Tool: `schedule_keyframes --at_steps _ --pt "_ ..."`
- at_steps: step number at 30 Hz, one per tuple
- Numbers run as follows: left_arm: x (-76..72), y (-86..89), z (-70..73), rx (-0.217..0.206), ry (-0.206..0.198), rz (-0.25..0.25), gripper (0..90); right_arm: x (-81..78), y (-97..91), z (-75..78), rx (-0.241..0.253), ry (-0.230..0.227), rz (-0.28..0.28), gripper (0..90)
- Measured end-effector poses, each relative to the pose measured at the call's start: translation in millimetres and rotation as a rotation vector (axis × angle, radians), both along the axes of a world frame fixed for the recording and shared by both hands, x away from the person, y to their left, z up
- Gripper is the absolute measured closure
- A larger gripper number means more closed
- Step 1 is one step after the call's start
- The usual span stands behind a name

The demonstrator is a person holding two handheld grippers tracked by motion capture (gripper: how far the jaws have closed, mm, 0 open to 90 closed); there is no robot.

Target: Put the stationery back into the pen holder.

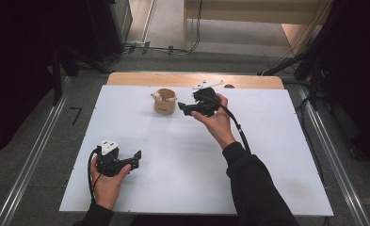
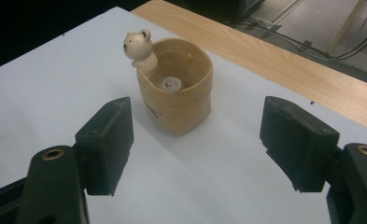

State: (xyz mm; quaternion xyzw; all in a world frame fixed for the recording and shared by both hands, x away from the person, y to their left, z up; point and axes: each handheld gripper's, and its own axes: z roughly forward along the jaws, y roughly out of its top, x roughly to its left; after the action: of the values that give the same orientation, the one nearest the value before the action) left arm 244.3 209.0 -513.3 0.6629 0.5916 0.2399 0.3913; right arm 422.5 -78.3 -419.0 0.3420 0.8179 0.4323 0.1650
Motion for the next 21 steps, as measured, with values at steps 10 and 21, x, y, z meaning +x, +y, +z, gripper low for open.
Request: schedule_keyframes --at_steps 10,21 --pt "0.4 -0.6 -0.4 0.003 0.001 0.002 7.3 -12.8 -14.5 -11.6 -0.006 0.011 0.003 24.2" --pt "0.6 -1.2 -0.6 0.007 0.002 -0.001 7.3 -21.5 -39.0 -25.7 -0.021 0.035 -0.025 24.2"
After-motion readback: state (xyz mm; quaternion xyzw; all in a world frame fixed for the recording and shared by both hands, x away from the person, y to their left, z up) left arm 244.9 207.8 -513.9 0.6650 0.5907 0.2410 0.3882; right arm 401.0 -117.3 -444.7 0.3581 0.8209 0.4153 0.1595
